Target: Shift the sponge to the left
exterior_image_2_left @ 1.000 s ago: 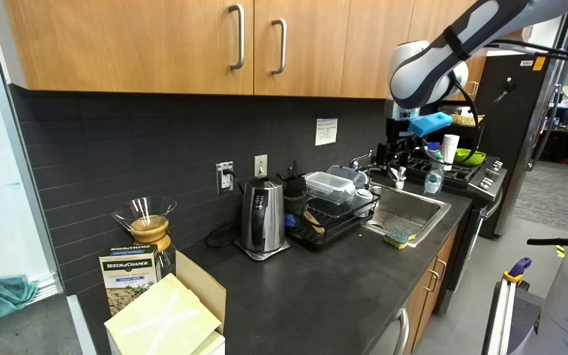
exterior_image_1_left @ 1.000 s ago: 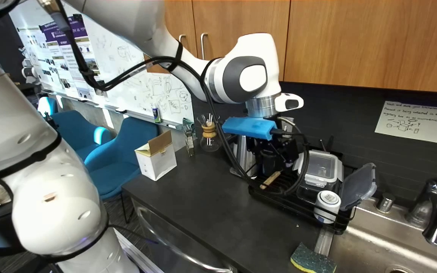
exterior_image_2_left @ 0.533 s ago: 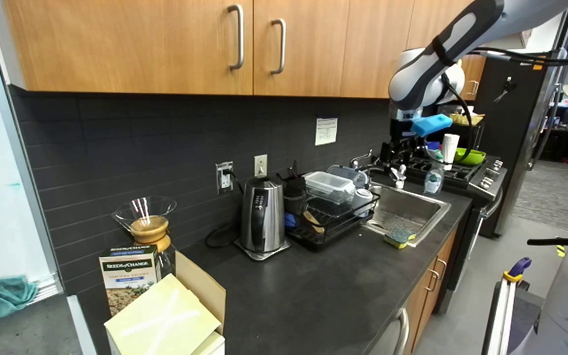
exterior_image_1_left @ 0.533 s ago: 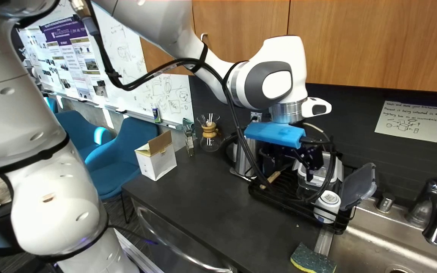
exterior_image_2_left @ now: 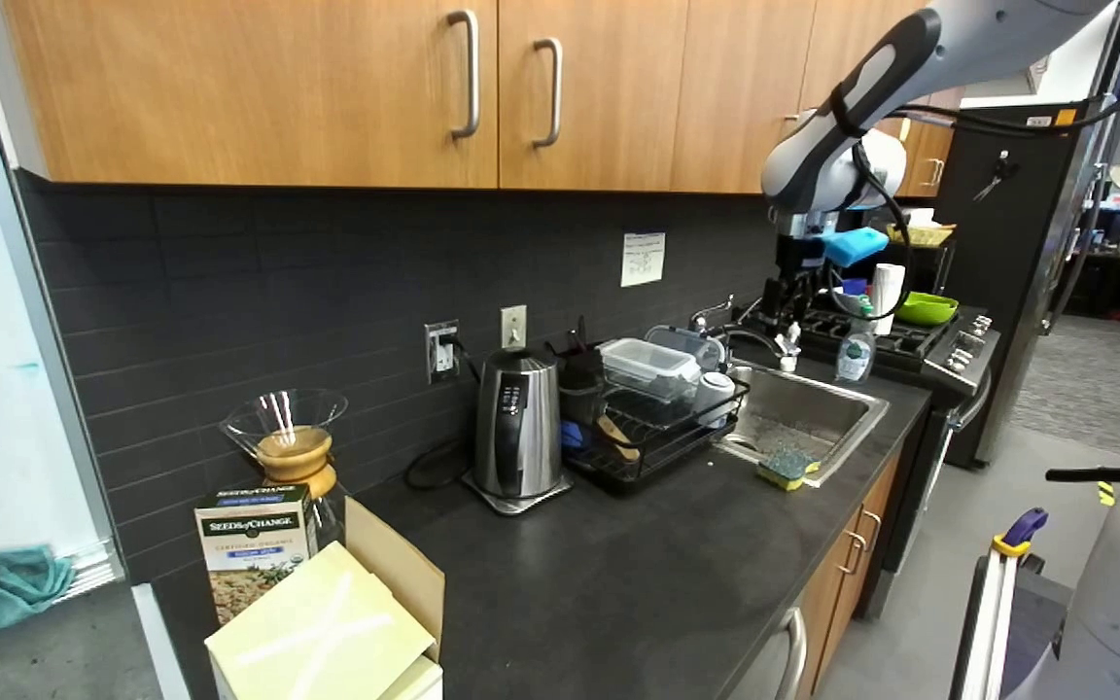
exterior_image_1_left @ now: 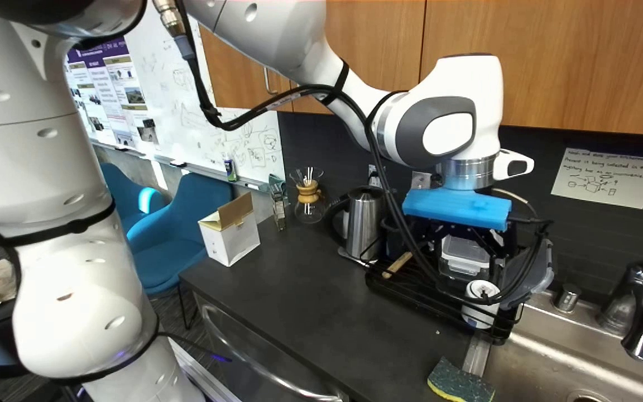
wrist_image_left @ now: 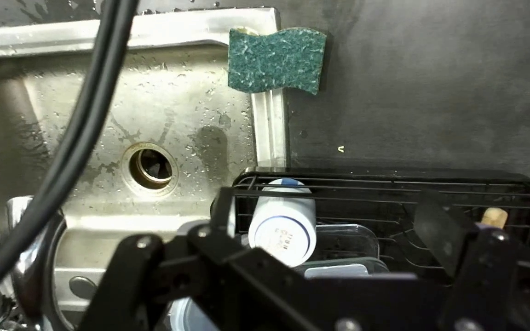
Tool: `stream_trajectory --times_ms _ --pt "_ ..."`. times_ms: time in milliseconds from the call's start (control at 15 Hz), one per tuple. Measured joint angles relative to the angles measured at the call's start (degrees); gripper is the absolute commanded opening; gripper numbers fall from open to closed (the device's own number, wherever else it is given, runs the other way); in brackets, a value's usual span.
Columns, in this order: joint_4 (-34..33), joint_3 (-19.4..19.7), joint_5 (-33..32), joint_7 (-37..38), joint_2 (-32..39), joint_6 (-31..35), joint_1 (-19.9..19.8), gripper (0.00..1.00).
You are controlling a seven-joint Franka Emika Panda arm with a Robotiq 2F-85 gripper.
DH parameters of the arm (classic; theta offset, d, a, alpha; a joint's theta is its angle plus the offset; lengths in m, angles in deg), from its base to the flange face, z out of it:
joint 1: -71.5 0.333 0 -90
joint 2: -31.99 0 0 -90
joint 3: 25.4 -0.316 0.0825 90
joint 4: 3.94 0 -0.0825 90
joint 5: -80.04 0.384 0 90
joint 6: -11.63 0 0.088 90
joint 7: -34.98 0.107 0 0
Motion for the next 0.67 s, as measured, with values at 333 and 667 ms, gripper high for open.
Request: stream_trajectory --times_ms 333,667 --pt "-2.2 0.0 2.5 -5.9 3.8 0.2 -2.6 1.0" --pt "-3.1 -0.1 3.5 -6.1 7.7 2.0 -3.9 1.0"
